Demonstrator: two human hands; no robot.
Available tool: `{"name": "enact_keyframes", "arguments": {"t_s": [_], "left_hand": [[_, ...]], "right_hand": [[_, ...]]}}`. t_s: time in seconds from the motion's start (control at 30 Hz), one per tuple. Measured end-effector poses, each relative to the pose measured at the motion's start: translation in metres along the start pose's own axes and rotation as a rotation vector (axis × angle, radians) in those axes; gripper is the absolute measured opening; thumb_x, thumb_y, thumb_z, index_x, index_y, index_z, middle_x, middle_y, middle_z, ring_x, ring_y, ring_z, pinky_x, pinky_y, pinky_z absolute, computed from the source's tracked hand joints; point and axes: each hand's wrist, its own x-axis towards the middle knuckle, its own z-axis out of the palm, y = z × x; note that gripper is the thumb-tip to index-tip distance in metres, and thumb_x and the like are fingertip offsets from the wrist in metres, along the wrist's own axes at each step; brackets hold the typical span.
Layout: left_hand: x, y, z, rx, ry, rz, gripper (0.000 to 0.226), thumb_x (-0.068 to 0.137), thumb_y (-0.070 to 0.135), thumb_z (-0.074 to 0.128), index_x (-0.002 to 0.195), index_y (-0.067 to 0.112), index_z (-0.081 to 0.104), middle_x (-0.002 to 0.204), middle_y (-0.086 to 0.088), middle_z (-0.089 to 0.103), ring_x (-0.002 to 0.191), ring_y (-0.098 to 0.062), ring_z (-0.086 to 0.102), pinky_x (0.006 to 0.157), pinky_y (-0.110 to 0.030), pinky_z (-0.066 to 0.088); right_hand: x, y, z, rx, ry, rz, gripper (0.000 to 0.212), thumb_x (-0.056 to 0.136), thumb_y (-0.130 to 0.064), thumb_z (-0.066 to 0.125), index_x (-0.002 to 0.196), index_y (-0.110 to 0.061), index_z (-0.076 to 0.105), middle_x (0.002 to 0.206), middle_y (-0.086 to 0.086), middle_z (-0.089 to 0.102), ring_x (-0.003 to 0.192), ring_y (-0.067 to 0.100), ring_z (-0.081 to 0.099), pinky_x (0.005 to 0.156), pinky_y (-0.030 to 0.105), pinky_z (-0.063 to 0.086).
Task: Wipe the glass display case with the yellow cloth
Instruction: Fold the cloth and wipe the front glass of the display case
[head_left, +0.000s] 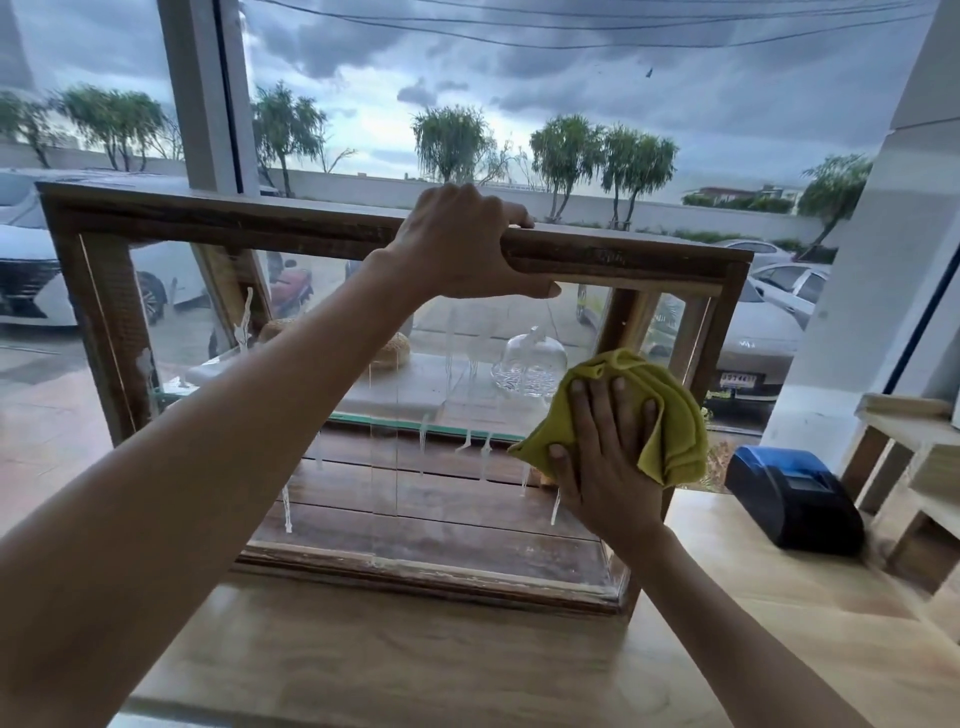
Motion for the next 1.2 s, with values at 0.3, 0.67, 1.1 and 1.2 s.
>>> {"name": "enact_keyframes", "arguments": {"t_s": [0.3, 0.67, 1.1, 1.2], "left_hand": [[-0.002, 0.005, -0.002, -0.011, -0.004, -0.057, 0.080, 0.061, 0.084, 0.054, 0.118, 0.030, 0.065, 0.085, 0.001, 0.073, 0.070, -0.012, 0.051, 0.076, -0.025, 0.041], [-0.005, 0.009, -0.006, -0.005, -0.034, -0.123, 0.078, 0.058, 0.085, 0.055, 0.114, 0.032, 0.067, 0.077, 0.004, 0.070, 0.069, -0.013, 0.053, 0.072, -0.021, 0.037], [-0.006, 0.008, -0.003, 0.008, -0.008, -0.118, 0.078, 0.059, 0.084, 0.055, 0.113, 0.029, 0.067, 0.082, 0.002, 0.072, 0.068, -0.013, 0.050, 0.072, -0.023, 0.036], [-0.006, 0.008, -0.003, 0.020, -0.008, -0.110, 0.077, 0.060, 0.083, 0.054, 0.113, 0.029, 0.067, 0.081, 0.002, 0.072, 0.066, -0.013, 0.048, 0.070, -0.023, 0.034]], "right_hand": [[-0.042, -0.012, 0.009, 0.022, -0.071, 0.007, 0.067, 0.094, -0.038, 0.036, 0.152, -0.012, 0.014, 0.154, 0.007, 0.025, 0.147, 0.027, 0.014, 0.118, 0.050, -0.001], [-0.099, -0.021, 0.016, 0.044, -0.182, -0.098, 0.062, 0.094, -0.036, 0.042, 0.149, -0.014, 0.025, 0.155, 0.001, 0.025, 0.145, 0.022, 0.019, 0.116, 0.048, 0.012], [-0.102, -0.012, -0.004, 0.157, -0.128, -0.333, 0.031, 0.099, -0.009, 0.033, 0.120, -0.017, 0.054, 0.128, 0.004, 0.049, 0.112, 0.026, 0.048, 0.092, 0.042, 0.038], [-0.062, 0.000, -0.027, 0.203, 0.023, -0.251, 0.040, 0.085, 0.003, 0.050, 0.120, -0.015, 0.053, 0.126, 0.006, 0.048, 0.110, 0.028, 0.047, 0.089, 0.041, 0.036]]}}
